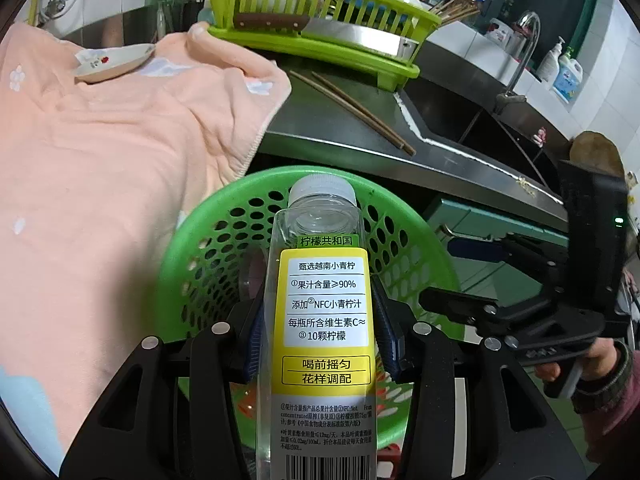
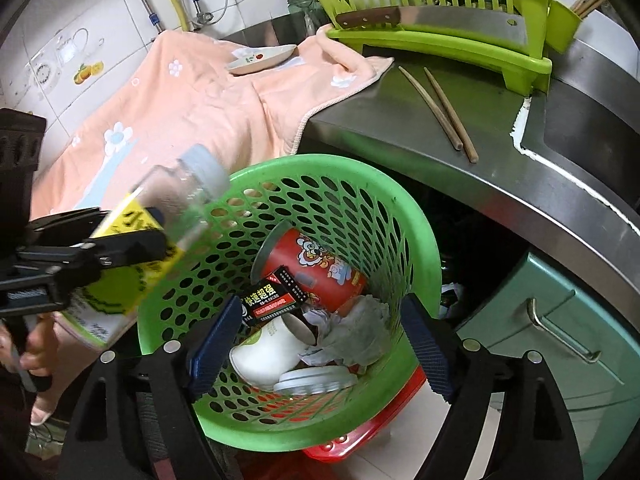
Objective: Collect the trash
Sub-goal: 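Open the left tool over the green basket to drop the juice bottle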
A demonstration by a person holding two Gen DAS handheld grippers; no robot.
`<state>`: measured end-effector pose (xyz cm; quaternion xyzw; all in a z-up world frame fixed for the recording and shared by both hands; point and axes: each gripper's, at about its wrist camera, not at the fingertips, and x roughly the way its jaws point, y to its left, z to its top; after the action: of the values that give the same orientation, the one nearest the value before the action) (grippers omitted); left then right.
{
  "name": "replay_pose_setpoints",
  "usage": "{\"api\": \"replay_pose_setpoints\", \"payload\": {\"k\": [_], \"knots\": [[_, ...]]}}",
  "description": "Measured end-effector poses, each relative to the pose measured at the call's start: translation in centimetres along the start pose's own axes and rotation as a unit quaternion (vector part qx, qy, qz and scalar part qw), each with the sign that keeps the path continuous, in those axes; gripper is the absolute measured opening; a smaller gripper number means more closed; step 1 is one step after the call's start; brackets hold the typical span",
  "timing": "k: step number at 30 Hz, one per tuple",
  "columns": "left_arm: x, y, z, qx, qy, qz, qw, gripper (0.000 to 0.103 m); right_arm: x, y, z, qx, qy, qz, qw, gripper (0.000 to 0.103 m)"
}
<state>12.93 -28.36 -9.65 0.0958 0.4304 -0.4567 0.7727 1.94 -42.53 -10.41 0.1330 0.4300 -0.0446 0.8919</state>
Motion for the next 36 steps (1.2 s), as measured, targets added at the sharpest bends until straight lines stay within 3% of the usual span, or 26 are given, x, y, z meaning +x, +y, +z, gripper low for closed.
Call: {"api": "replay_pose_setpoints", "payload": {"k": [9,25,36], "knots": [[3.0,0.9,-0.9,-0.012,0.029,0.008,0.9995,0.045,0.0,0.4,-0.2,-0.007,-0.004,0.001,1.0,0.082],[3.2,1.0,-0.8,-0.02,0.025,-0.009,0.9995,0.046,-0.2,1.3,0.3,-0.017,-0.011,-0.001,1.0,0.084],[2.2,1.3,-0.3,-0.033,0.008,-0.006,0.9994,0.061,-0.5,1.1,0.5,-0.016,-0.015,0.001,1.0,0.084]]}}
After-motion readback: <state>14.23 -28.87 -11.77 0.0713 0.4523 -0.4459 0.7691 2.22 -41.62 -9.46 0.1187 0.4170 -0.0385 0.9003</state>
